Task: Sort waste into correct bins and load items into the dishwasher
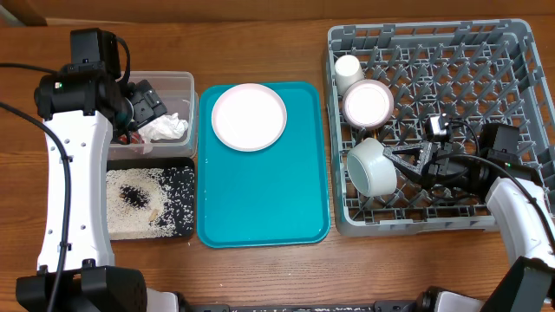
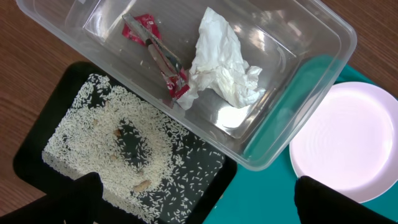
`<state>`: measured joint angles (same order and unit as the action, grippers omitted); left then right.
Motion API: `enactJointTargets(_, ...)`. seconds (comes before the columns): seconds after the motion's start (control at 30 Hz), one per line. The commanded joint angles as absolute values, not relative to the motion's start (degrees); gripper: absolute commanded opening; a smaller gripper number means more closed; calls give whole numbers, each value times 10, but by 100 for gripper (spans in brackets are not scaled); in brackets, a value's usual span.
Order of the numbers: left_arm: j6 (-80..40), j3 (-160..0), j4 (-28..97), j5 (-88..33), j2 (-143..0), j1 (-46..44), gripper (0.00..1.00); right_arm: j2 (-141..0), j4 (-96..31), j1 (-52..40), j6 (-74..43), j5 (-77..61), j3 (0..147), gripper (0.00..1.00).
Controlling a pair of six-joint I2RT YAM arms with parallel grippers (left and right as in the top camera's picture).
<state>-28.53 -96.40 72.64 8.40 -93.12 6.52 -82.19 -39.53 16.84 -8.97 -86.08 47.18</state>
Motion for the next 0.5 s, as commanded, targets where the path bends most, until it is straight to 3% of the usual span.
enactJointTargets(0.0, -281, -972, 726, 88, -934, 66, 100, -824, -393, 163, -83, -855, 468, 4)
enactJointTargets(0.47, -281, -972, 726, 88, -934, 66, 100, -824, -394, 147, -85, -834, 465, 4)
